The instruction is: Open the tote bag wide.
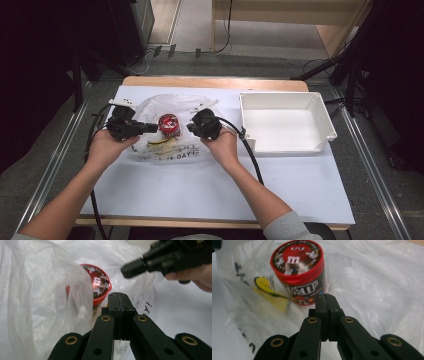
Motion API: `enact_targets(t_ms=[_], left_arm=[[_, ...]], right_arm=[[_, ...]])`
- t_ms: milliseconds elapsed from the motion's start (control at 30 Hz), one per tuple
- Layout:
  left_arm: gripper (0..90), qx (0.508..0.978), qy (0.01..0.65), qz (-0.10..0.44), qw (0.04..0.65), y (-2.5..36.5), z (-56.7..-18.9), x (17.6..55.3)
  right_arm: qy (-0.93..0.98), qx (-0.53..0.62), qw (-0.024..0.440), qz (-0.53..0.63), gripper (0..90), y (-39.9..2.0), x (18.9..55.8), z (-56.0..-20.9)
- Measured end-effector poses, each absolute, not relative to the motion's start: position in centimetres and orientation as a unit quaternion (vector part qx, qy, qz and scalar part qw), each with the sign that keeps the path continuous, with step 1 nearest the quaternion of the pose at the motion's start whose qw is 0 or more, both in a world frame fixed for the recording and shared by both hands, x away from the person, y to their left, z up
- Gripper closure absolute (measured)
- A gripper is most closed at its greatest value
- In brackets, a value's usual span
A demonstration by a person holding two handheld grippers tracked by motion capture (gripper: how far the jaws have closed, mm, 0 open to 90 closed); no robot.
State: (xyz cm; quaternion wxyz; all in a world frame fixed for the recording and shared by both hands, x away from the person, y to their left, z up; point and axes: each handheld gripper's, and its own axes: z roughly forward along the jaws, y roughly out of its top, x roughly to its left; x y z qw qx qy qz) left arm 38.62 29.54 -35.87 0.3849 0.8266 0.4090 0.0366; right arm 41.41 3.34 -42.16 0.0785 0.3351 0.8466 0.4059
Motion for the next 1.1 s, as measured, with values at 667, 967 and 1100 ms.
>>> enact_targets(t_ms=[667,967,1100], left_arm=[[90.0,0.82,0.427,0.061,0.376,29.6,-35.5,45.4],[90.0,0.808,0.459,0.064,0.366,31.0,-38.0,47.0],[90.0,0.801,0.471,0.063,0.365,31.8,-39.1,47.4]], right_arm=[[0.845,0.327,0.073,0.416,90.0,2.1,39.4,-42.8],[0.844,0.333,0.079,0.413,90.0,1.9,40.1,-43.2],[0.843,0.335,0.079,0.413,90.0,2.0,40.2,-43.4]])
